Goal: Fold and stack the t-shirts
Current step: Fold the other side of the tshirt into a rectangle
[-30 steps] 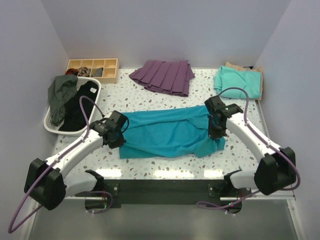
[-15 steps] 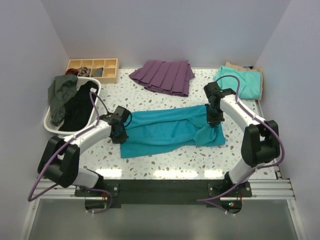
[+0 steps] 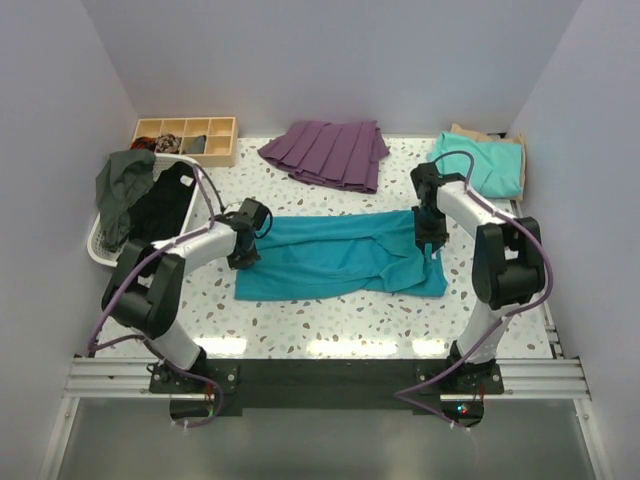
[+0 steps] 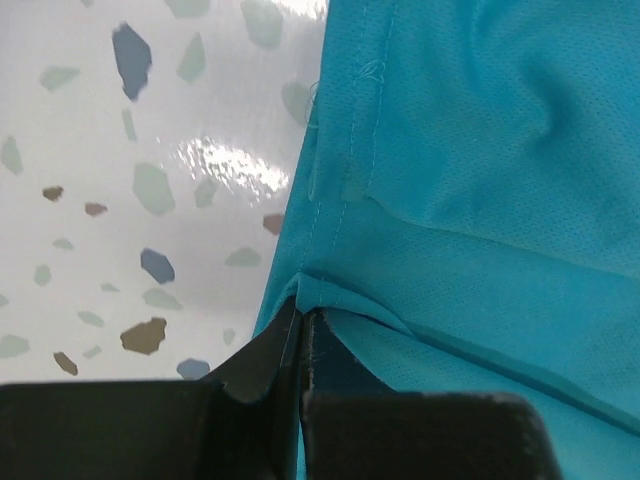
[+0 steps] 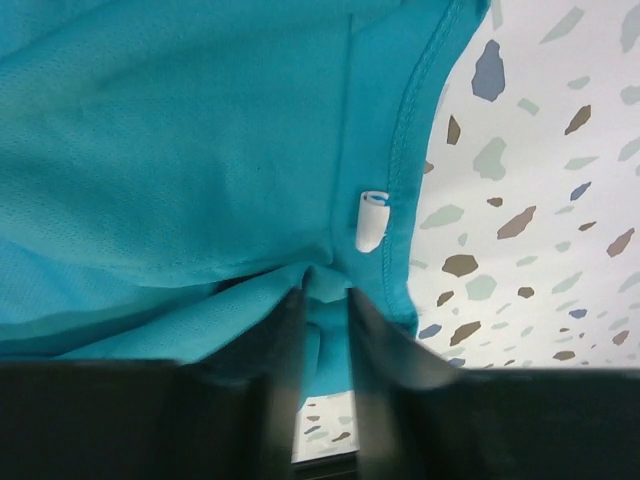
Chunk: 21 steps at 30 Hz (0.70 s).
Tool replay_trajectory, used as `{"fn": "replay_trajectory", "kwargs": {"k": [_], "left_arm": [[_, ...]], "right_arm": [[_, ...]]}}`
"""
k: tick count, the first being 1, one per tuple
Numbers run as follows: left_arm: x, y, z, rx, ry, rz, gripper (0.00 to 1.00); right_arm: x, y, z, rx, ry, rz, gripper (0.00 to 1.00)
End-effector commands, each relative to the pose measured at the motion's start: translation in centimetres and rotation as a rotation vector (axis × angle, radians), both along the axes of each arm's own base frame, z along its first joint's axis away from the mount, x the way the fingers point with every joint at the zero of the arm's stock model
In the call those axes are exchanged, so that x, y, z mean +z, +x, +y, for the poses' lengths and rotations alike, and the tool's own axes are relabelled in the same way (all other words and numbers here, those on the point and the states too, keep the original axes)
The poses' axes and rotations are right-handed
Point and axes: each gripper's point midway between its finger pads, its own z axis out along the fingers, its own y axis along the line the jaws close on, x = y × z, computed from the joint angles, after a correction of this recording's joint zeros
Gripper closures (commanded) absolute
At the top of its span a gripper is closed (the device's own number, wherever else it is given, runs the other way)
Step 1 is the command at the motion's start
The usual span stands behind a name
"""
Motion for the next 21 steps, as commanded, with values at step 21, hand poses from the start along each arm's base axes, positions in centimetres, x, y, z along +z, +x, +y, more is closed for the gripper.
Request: {"fn": "replay_trajectory", "kwargs": {"k": [21], "left_arm": [[4.8, 4.3, -1.0, -0.088, -0.041, -0.206, 0.60]], "right_arm": [[1.0, -9.8, 8.4, -0.113, 0.614, -0.178, 0.45]]}}
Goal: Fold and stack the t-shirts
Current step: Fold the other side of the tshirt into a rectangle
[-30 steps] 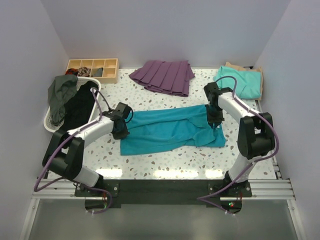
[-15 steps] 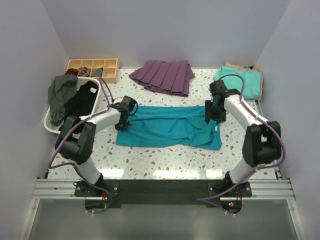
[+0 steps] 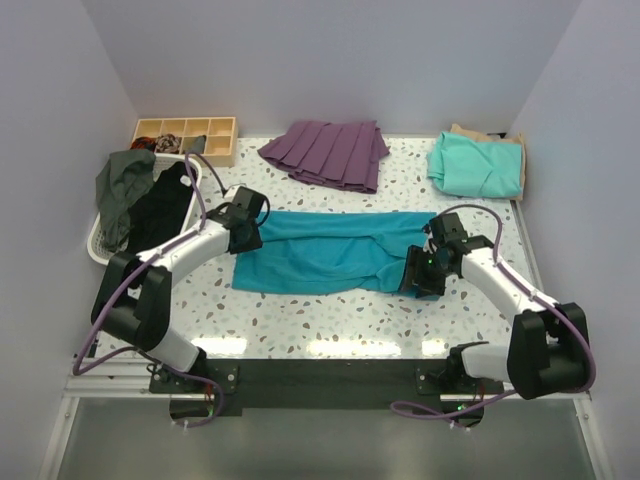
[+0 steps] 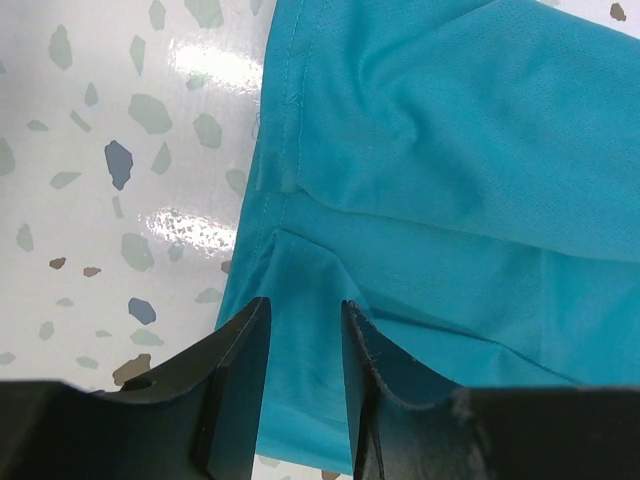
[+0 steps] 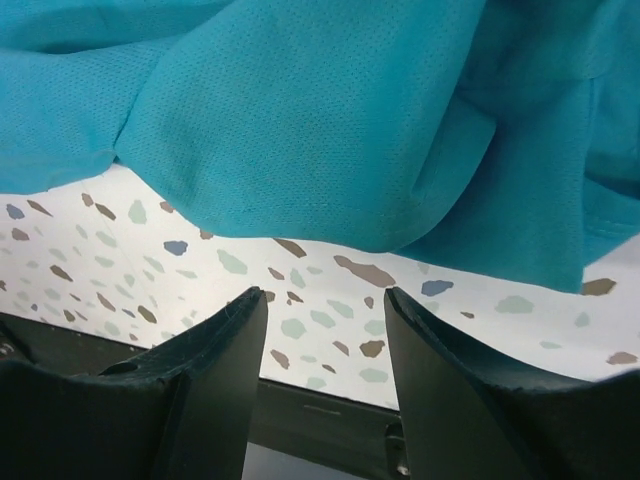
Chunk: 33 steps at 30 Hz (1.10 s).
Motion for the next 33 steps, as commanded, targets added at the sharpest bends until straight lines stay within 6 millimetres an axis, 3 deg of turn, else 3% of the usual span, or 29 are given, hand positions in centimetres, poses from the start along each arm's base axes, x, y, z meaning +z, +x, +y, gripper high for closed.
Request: {"fn": "replay_trajectory", "kwargs": {"k": [1, 10, 15, 16, 20, 28, 33], "left_arm": [[0.7, 0.0, 0.4, -0.015, 0.002, -0.029, 0.60], [1.0, 0.2, 0.2, -0.016, -0.002, -0.041, 0.60], [0.9, 0.2, 0.3, -0.017, 0.001, -0.038, 0.60], [0.9, 0.2, 0.3, -0.016, 0.000, -0.036, 0.60], [0.7, 0.2, 0.2, -0.023, -0.004, -0.030, 0.60], [0.7, 0.5, 0.0, -0.038, -0.002, -0.028, 0.60], [0.5, 0.4, 0.0, -0.040, 0.001, -0.023, 0.60]], "right_arm": [[0.2, 2.0, 2.0, -0.086, 0.129, -0.104, 0.45], [-2.0, 3.9, 1.7, -0.122, 0.104, -0.149, 0.46], [-2.2, 4.4, 1.7, -0.120, 0.097, -0.152, 0.58], [-2.3, 4.5, 1.6, -0.116, 0.091, -0.150, 0.74], [-1.5, 5.0, 1.9, -0.104, 0.105, -0.175, 1.00], [2.9, 7.0, 1.9, -0.121, 0.111, -0.281, 1.00], [3.7, 7.8, 1.5, -0.133, 0.081, -0.282, 0.99]]}}
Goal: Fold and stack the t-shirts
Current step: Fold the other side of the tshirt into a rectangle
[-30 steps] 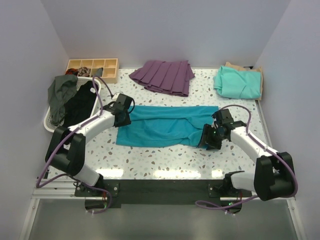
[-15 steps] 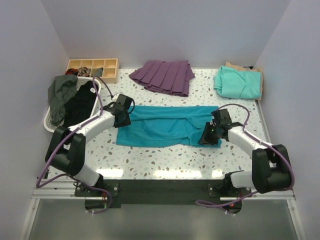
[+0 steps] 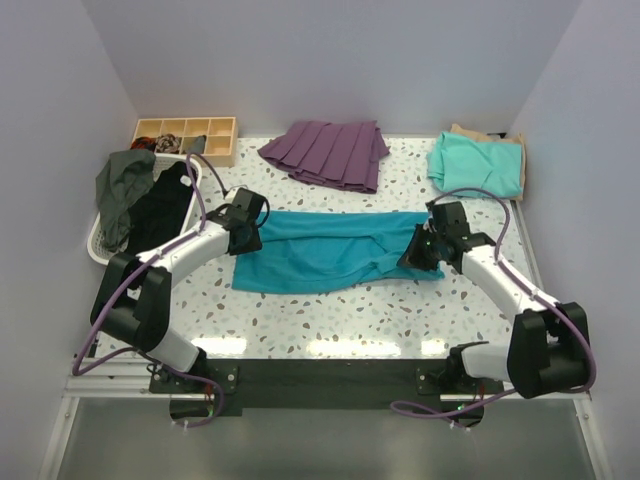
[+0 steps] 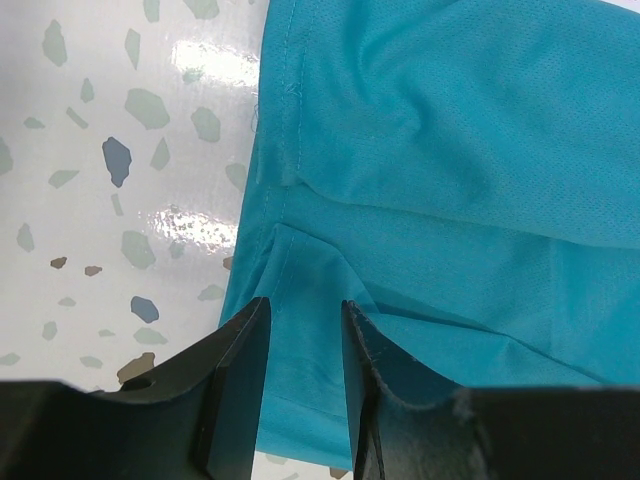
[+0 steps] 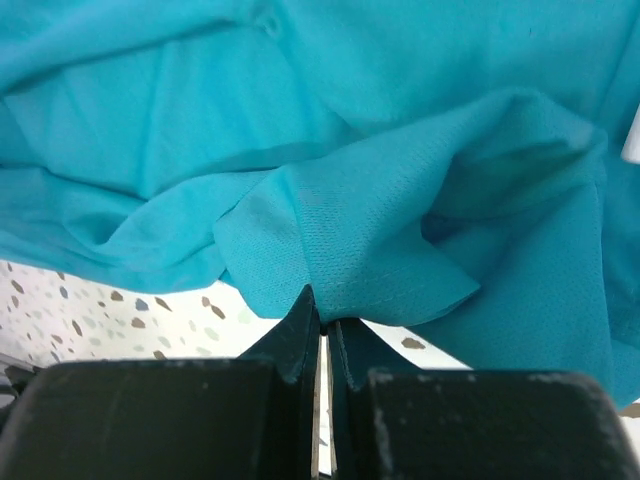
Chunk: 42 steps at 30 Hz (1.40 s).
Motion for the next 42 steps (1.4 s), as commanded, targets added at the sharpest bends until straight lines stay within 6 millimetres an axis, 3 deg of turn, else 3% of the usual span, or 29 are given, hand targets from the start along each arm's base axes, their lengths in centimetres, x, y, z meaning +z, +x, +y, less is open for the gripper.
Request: {"fn": "replay_trajectory", "kwargs": {"k": [1, 5, 7, 8, 9, 12, 16, 22, 25, 32, 34, 36, 39, 42], "left_arm": [[0.6, 0.8, -0.1, -0.017, -0.003, -0.029, 0.60], [0.1, 0.7, -0.2, -0.029, -0.004, -0.010, 0.60], [-0.1, 0.7, -0.3, -0.034, 0.000, -0.002, 0.60], [-0.2, 0.6, -0.2, -0.032, 0.000, 0.005, 0.60], [-0.2, 0.6, -0.2, -0.033, 0.002, 0.004, 0.61], [0.1, 0.5, 0.1, -0.026, 0.014, 0.000, 0.61], [0.7, 0.6, 0.4, -0.007, 0.023, -0.020, 0.61], [0.6, 1.0, -0.1, -0.020, 0.009, -0.015, 0.61], [0.5, 1.1, -0.2, -0.022, 0.006, -0.013, 0.60], [0.2, 1.1, -0.1, -0.025, 0.011, -0.004, 0.60], [-0.1, 0.8, -0.1, -0.025, 0.015, 0.007, 0.61], [-0.1, 0.9, -0.1, -0.024, 0.013, 0.006, 0.61], [0.0, 0.8, 0.2, -0.019, 0.026, 0.003, 0.61], [0.2, 0.7, 0.5, -0.012, 0.039, 0.000, 0.61]], "right_arm": [[1.8, 1.7, -0.2, -0.023, -0.019, -0.042, 0.98], [0.6, 2.0, -0.3, -0.022, -0.039, -0.006, 0.91], [0.1, 2.3, -0.5, -0.015, -0.062, 0.012, 0.78], [-0.3, 2.3, -1.3, -0.028, -0.104, 0.031, 0.60], [-0.7, 2.3, -1.4, -0.024, -0.116, 0.050, 0.55], [-0.1, 2.2, -1.6, -0.009, -0.136, 0.050, 0.52], [1.0, 1.5, -0.1, 0.019, -0.049, 0.030, 0.50], [0.6, 0.9, 2.4, 0.055, 0.011, 0.033, 0.49], [0.0, 1.3, 2.6, 0.056, 0.000, 0.033, 0.49], [-0.8, 3.3, 2.4, 0.050, -0.050, 0.008, 0.61], [-0.9, 3.9, 2.1, 0.054, -0.076, -0.002, 0.71], [-1.0, 4.7, 1.9, 0.053, -0.101, -0.015, 0.87], [-0.7, 6.1, 1.3, 0.040, -0.147, -0.036, 1.00], [-0.1, 7.5, 1.0, 0.038, -0.175, -0.059, 1.00]]}}
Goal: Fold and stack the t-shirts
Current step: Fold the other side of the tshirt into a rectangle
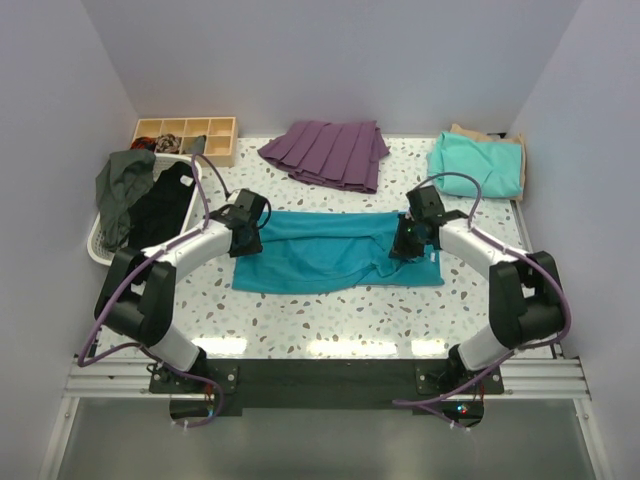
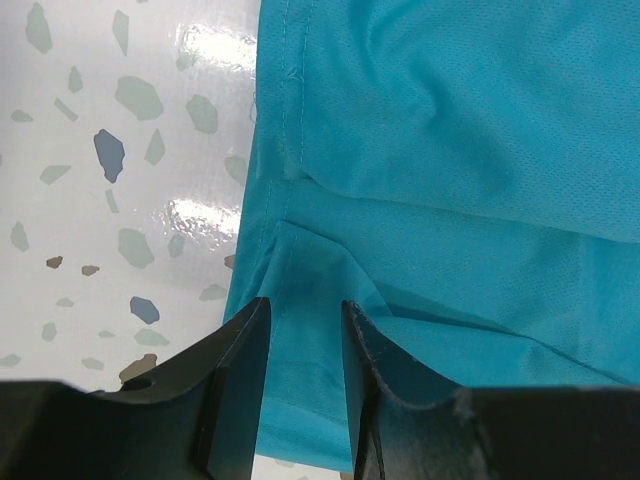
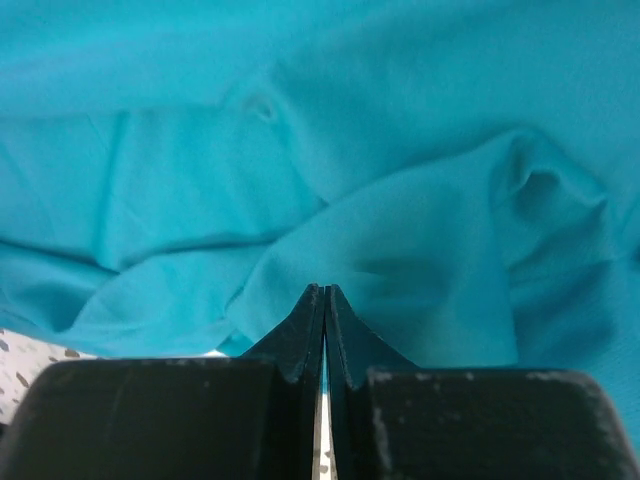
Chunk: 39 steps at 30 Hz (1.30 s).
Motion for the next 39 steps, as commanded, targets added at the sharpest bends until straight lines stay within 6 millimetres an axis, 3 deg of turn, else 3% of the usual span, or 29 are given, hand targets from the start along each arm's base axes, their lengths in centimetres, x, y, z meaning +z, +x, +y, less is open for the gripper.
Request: {"fn": "replay_trajectory", "kwargs": {"k": [1, 7, 10, 14, 19, 22, 27, 39], "left_arm": [[1.3, 1.1, 0.5, 0.008, 0.020, -0.042, 0.61], [1.3, 0.9, 0.7, 0.014, 0.030, -0.040, 0.61], [1.4, 0.8, 0.8, 0.016, 0.034, -0.042, 0.61], [1.6, 1.0, 0.7, 0.015, 0.026, -0.047, 0.60], [1.3, 1.3, 0.2, 0.006, 0.008, -0.045, 0.60], [1.2, 1.3, 0.0, 0.001, 0.003, -0.041, 0.60], [1.0, 0.9, 0.2, 0.001, 0.007, -0.037, 0.60], [0.4, 0.9, 0.0, 0.000, 0.000, -0.029, 0.60]], "right_arm": [[2.7, 4.2, -0.5, -0.008, -0.064, -0.134, 1.00], [3.6, 5.9, 0.4, 0.039, -0.044, -0.153, 0.97], [4.0, 4.7, 1.5, 0.078, 0.007, -0.130, 0.57], [4.7, 2.0, 2.6, 0.132, 0.022, -0.126, 0.48], [5.1, -0.6, 4.0, 0.244, 0.009, -0.122, 0.48], [4.5, -1.4, 3.5, 0.283, -0.040, -0.102, 0.51], [3.8, -2.4, 2.0, 0.319, -0.131, -0.085, 0.57], [2.0, -3.8, 3.1, 0.414, -0.138, -0.040, 0.55]]}}
